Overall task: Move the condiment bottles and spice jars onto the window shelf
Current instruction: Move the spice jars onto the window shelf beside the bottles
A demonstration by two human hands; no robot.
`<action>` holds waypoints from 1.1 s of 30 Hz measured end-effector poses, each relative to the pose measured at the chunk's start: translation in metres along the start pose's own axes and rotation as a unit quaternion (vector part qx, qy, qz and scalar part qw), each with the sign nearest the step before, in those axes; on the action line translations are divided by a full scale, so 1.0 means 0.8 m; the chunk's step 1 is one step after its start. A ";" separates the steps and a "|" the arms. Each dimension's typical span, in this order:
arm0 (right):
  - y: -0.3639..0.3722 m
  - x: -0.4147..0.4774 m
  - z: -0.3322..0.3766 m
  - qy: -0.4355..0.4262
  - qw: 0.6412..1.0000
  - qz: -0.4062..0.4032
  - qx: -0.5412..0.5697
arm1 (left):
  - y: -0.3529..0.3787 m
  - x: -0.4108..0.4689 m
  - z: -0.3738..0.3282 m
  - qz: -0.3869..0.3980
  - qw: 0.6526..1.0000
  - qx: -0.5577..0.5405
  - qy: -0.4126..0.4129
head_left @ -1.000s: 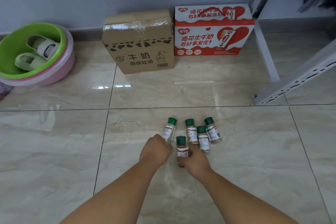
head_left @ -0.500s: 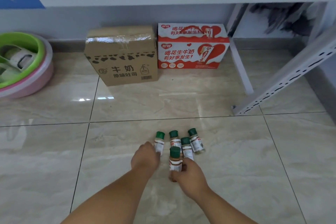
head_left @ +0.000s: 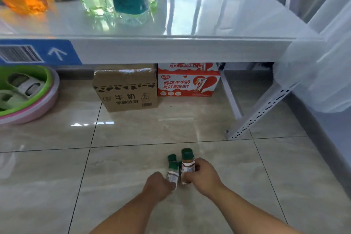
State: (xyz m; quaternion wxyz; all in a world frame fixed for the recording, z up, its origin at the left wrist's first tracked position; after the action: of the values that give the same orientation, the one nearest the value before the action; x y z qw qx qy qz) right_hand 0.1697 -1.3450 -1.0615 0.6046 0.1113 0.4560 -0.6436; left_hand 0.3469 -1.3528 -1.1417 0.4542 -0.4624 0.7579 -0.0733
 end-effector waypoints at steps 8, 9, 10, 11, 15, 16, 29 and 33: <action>-0.126 -0.162 0.123 -0.016 0.997 -0.036 0.063 | -0.141 -0.160 -0.171 -0.089 0.979 -0.105 0.149; -0.145 -0.195 0.140 -0.024 0.997 -0.036 0.057 | -0.158 -0.188 -0.194 -0.087 0.977 -0.109 0.160; -0.165 -0.228 0.158 -0.035 0.998 -0.031 0.052 | -0.176 -0.216 -0.217 -0.092 0.975 -0.108 0.170; -0.183 -0.263 0.176 -0.046 0.997 -0.021 0.054 | -0.196 -0.247 -0.243 -0.101 0.973 -0.108 0.178; -0.256 -0.404 0.248 -0.081 0.996 -0.012 0.044 | -0.271 -0.366 -0.333 -0.116 0.964 -0.135 0.200; -0.275 -0.437 0.264 -0.090 0.995 -0.019 0.044 | -0.288 -0.395 -0.354 -0.118 0.962 -0.139 0.204; -0.461 -0.732 0.440 -0.173 0.981 -0.080 0.036 | -0.503 -0.686 -0.592 -0.202 0.916 -0.120 0.324; -0.496 -0.777 0.493 -0.209 0.971 -0.102 0.057 | -0.553 -0.735 -0.655 -0.209 0.897 -0.097 0.378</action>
State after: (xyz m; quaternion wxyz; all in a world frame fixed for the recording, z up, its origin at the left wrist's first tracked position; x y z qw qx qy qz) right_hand 0.1330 -1.2669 -0.2296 0.6107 -0.0384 0.2911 -0.7354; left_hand 0.3250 -1.3118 -0.2395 0.0608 -0.5897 0.7617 -0.2615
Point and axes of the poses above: each hand's wrist, its own x-axis towards the middle knuckle, its own y-axis out of the palm, z = x × y, the point moved 6 cm from there along x, towards the middle knuckle, and after that the axes turned 13 degrees about y, right-handed, at the moved point
